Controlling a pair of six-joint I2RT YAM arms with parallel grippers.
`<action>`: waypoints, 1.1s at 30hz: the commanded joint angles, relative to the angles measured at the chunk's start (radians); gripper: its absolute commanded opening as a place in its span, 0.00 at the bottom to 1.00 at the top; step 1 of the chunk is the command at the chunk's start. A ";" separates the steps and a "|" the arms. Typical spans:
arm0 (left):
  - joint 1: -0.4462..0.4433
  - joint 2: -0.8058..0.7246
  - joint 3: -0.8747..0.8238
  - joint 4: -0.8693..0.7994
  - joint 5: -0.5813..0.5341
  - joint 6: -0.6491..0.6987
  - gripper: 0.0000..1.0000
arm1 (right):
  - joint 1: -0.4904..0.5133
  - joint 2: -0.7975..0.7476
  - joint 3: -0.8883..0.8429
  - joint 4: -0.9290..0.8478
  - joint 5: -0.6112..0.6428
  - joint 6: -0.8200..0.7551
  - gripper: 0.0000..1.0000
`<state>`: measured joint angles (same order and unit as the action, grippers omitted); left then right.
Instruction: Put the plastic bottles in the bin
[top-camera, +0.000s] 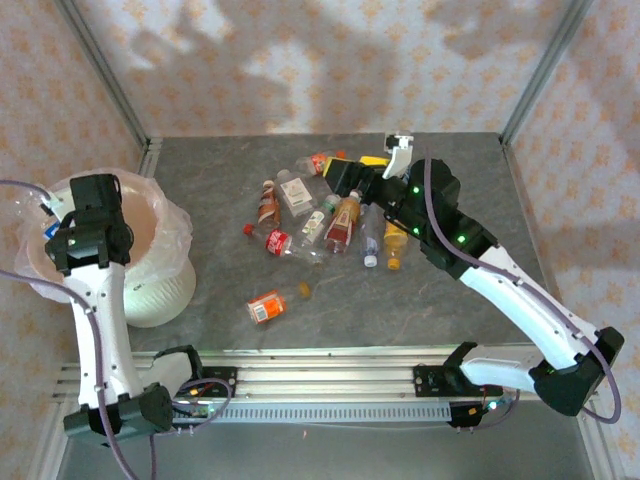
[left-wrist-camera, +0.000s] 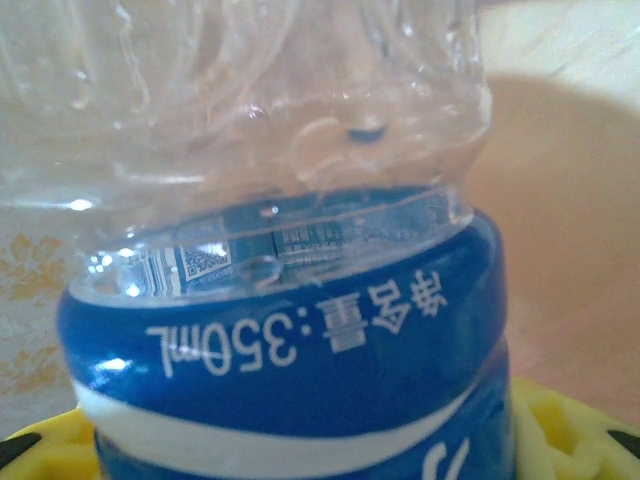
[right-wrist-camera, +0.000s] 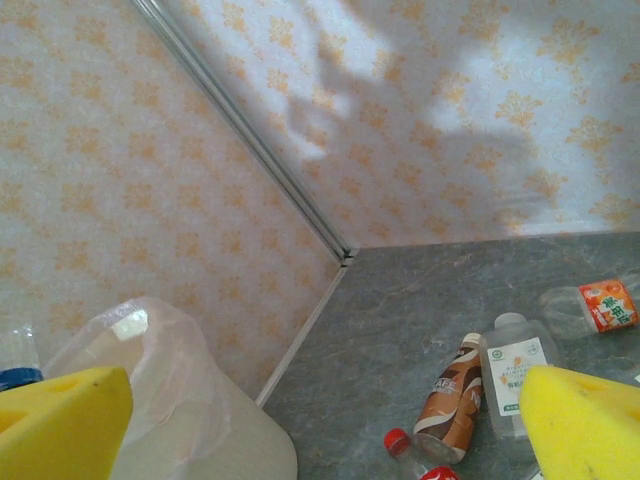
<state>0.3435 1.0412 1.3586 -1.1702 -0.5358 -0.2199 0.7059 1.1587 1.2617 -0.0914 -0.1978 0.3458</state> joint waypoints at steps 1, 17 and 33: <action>0.022 -0.030 -0.057 0.012 -0.057 0.027 0.39 | 0.000 0.001 0.039 -0.037 0.042 -0.016 0.99; 0.066 0.093 -0.143 0.023 -0.075 -0.084 0.43 | 0.000 0.095 0.145 -0.210 0.036 -0.080 0.99; 0.066 0.097 -0.070 -0.030 0.005 -0.085 0.74 | 0.000 0.050 -0.075 -0.366 0.201 -0.039 0.99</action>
<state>0.4015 1.1576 1.2320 -1.1633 -0.5514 -0.2893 0.7059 1.2259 1.2251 -0.4278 -0.0475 0.2871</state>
